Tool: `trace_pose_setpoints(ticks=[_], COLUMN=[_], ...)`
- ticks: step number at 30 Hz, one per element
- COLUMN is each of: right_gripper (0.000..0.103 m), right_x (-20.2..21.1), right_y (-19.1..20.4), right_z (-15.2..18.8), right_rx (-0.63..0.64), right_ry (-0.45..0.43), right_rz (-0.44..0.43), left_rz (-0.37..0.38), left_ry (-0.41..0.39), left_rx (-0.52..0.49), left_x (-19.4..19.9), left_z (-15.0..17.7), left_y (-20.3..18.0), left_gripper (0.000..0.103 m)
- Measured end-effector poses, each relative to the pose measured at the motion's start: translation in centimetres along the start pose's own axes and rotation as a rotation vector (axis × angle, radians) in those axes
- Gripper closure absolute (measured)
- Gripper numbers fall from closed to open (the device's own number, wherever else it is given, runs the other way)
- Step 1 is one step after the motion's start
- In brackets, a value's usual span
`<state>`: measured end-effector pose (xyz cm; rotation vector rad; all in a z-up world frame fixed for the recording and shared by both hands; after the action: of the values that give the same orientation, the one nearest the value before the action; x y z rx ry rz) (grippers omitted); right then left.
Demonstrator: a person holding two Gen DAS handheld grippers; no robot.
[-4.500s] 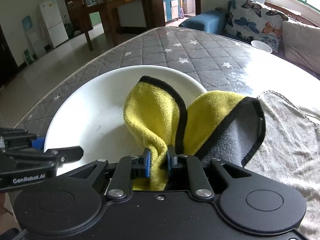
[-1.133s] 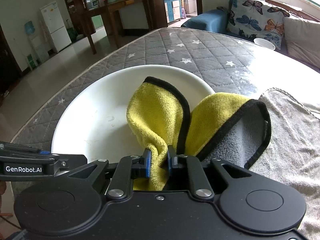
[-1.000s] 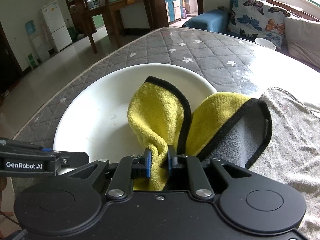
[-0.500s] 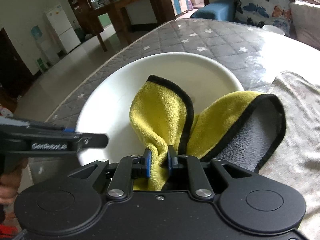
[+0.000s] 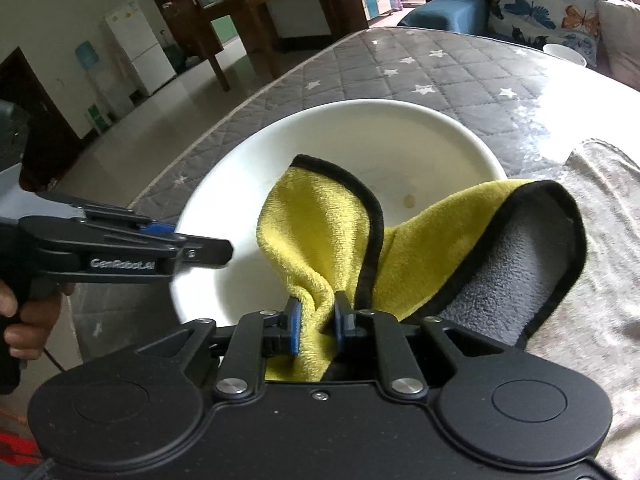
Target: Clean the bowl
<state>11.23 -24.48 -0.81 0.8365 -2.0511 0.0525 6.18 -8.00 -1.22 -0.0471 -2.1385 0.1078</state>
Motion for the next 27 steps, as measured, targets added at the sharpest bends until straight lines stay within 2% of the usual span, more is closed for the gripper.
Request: trace_pose_setpoints(ticks=[16, 21, 27], right_gripper=[0.087, 0.088, 0.088], right_x=[-0.6, -0.9, -1.0], right_y=[-2.7, -3.2, -3.3], right_z=[-1.5, -2.0, -2.0], right_rx=[-0.017, -0.018, -0.018], right_ry=[-0.048, -0.065, -0.074], right_rz=[0.093, 0.118, 0.12], left_rz=[-0.007, -0.016, 0.003], left_ry=[-0.017, -0.016, 0.008], left_rx=[-0.017, 0.015, 0.114], left_x=[0.3, 0.4, 0.4], left_z=[0.5, 0.8, 1.4], left_y=[-0.3, -0.4, -0.8], left_gripper=[0.07, 0.068, 0.067])
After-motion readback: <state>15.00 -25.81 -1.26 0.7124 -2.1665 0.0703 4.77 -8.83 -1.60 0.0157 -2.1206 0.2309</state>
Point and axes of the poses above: each gripper's, at about its wrist camera, not at the fingertips, and x roughly against the way its jaws point, y to its left, z to its underside, the point moved 6 cm from there along -x, roughly the way its jaws point
